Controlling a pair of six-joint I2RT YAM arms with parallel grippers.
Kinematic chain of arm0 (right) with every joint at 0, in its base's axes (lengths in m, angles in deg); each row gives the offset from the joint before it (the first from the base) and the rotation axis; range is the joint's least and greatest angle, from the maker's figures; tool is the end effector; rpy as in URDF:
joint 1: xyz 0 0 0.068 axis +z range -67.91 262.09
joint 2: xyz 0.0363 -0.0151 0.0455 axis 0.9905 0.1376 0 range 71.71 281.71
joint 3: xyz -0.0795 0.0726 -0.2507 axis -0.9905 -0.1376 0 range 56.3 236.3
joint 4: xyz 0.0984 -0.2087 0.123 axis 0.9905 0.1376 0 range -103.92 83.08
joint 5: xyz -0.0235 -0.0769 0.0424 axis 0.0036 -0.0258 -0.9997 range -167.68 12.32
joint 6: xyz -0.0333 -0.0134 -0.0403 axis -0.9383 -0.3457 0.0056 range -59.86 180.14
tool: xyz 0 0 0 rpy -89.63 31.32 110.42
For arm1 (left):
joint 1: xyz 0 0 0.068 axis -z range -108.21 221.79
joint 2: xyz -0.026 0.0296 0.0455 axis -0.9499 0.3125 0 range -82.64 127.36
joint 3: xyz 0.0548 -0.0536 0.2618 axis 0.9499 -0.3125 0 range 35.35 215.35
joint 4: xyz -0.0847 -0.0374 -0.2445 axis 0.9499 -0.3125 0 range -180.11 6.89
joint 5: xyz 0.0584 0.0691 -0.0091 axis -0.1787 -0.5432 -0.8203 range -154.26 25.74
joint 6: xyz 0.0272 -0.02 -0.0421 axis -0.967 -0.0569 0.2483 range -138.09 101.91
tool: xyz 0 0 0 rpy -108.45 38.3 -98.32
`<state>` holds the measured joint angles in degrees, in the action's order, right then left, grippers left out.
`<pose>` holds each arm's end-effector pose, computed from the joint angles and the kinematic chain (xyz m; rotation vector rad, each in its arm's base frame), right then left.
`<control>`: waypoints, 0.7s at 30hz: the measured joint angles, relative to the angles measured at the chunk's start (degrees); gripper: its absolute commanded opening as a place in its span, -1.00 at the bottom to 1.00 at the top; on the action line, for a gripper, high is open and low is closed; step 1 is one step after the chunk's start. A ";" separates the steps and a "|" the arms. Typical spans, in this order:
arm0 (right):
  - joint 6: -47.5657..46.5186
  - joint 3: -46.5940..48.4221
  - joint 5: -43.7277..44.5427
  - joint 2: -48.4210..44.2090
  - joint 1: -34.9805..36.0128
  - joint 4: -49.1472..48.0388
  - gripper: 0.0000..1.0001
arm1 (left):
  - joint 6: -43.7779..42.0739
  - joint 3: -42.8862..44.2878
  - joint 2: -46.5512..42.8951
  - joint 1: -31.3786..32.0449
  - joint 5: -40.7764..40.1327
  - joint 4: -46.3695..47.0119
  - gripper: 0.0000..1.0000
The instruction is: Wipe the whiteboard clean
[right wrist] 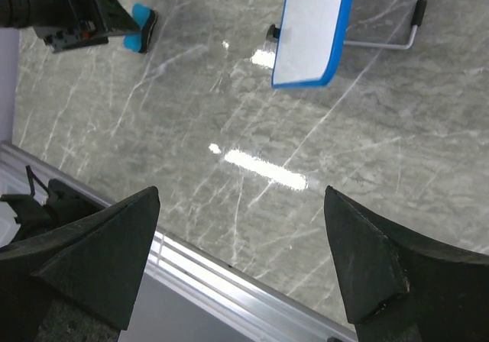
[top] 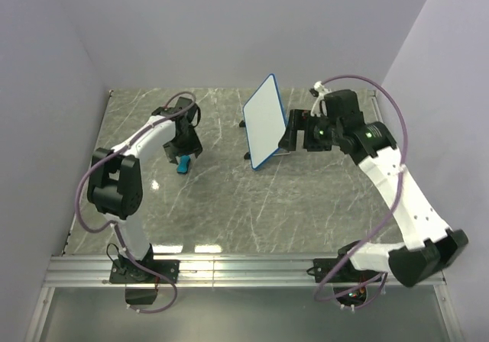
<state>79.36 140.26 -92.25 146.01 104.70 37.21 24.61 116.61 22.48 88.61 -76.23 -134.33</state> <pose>0.2377 0.1088 0.3961 -0.2052 2.3491 0.6602 0.3517 -0.0986 0.2189 -0.6674 2.7321 0.0730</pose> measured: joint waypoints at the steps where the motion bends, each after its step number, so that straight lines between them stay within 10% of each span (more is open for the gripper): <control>1: 0.11 -1.16 -0.02 -1.90 0.00 -0.28 0.89 | 0.02 0.61 -0.76 0.81 0.04 -0.39 0.40; 21: 4.17 -27.17 -4.20 -36.74 0.00 -7.28 0.91 | -0.07 24.90 -16.81 10.05 0.35 -2.08 0.42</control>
<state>83.54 113.09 -96.45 109.27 104.70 29.93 24.54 141.50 5.67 98.66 -75.88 -136.41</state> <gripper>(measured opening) 0.954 0.702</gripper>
